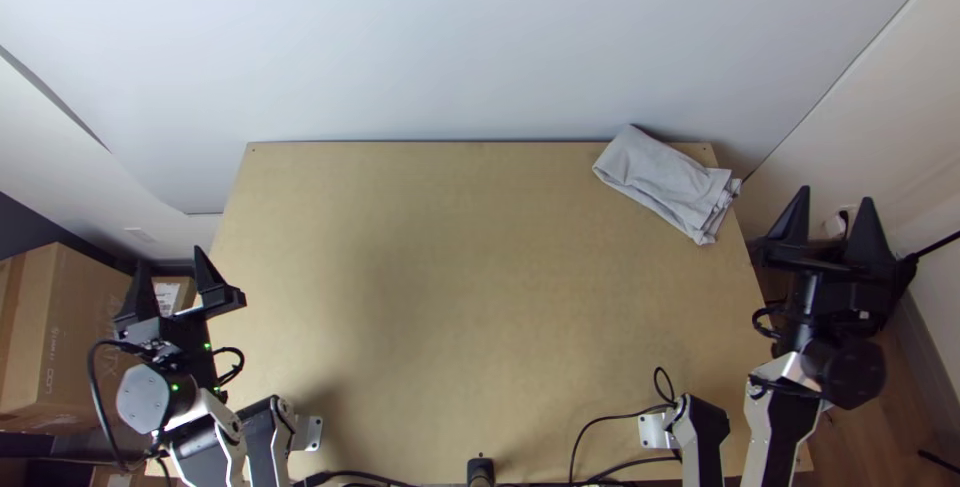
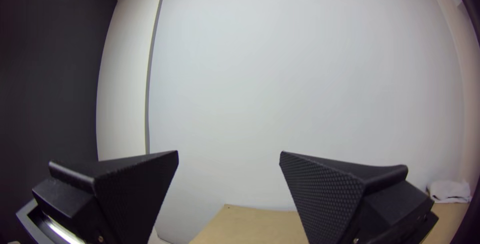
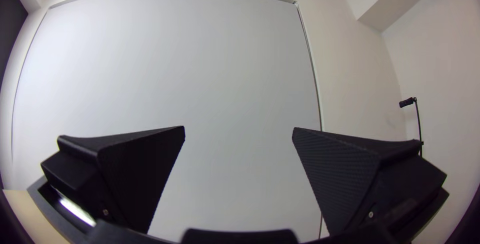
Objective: Fold the t-shirt
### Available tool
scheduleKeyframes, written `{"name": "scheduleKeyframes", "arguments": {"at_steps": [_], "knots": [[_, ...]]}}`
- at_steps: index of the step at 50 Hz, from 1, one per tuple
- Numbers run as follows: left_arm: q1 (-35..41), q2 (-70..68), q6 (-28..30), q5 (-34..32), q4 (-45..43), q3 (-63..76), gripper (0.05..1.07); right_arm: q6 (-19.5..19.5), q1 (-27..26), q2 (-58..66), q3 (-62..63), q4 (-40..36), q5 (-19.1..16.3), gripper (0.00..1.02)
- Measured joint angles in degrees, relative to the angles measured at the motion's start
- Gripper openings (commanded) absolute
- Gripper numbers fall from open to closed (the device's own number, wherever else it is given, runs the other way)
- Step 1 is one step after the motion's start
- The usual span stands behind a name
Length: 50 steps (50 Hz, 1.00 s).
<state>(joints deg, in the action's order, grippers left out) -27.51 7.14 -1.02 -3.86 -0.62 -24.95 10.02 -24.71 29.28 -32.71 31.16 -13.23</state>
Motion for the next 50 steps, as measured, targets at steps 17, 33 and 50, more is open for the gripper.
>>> {"name": "scheduleKeyframes", "arguments": {"at_steps": [17,33,50], "knots": [[1.7,-5.9,-0.7,0.0,-2.5,11.5,1.03,-5.7,23.1,-1.9,13.9,4.5,13.0,0.99],[7.4,-6.8,-1.1,0.0,1.5,17.9,1.03,-9.0,34.9,-13.8,28.9,0.9,14.2,0.99],[8.7,-6.9,-0.8,0.0,7.1,20.0,1.03,-5.7,36.5,-29.3,32.0,-28.6,15.0,0.99]]}}
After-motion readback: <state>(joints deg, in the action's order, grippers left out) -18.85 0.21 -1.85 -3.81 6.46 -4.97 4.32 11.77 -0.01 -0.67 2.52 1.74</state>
